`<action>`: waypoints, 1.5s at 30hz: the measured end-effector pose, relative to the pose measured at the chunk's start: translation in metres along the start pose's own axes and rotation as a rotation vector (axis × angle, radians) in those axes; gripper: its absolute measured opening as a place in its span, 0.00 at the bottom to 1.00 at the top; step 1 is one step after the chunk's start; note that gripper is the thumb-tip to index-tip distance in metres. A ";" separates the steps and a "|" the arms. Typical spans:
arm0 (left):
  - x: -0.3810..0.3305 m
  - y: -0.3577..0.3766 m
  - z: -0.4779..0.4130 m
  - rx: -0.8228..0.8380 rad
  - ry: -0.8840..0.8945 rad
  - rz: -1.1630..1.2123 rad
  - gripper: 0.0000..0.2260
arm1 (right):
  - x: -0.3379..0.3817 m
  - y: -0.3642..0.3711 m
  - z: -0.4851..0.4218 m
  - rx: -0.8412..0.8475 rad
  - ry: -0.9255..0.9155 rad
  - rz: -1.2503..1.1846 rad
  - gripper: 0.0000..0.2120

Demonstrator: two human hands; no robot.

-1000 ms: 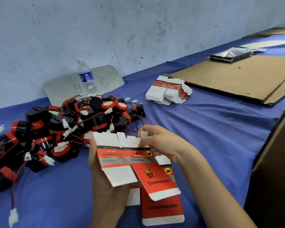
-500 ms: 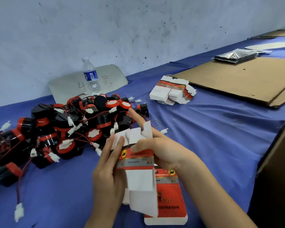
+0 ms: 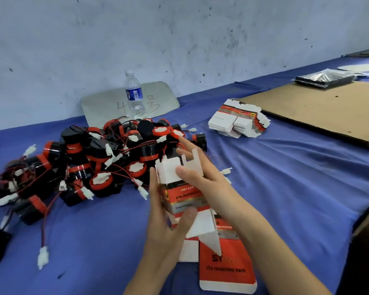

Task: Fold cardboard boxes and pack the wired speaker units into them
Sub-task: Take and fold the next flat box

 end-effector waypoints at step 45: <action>-0.015 -0.019 0.012 -0.169 0.213 -0.290 0.40 | 0.038 0.023 0.003 0.219 -0.132 0.018 0.06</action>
Point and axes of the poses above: each hand's wrist, its own z-axis away from the middle knuckle, its own y-axis out of the palm, x = y × z, the point moved 7 cm from there along -z, towards the middle knuckle, and after that the axes turned 11 degrees about x, right-handed, at the moved point
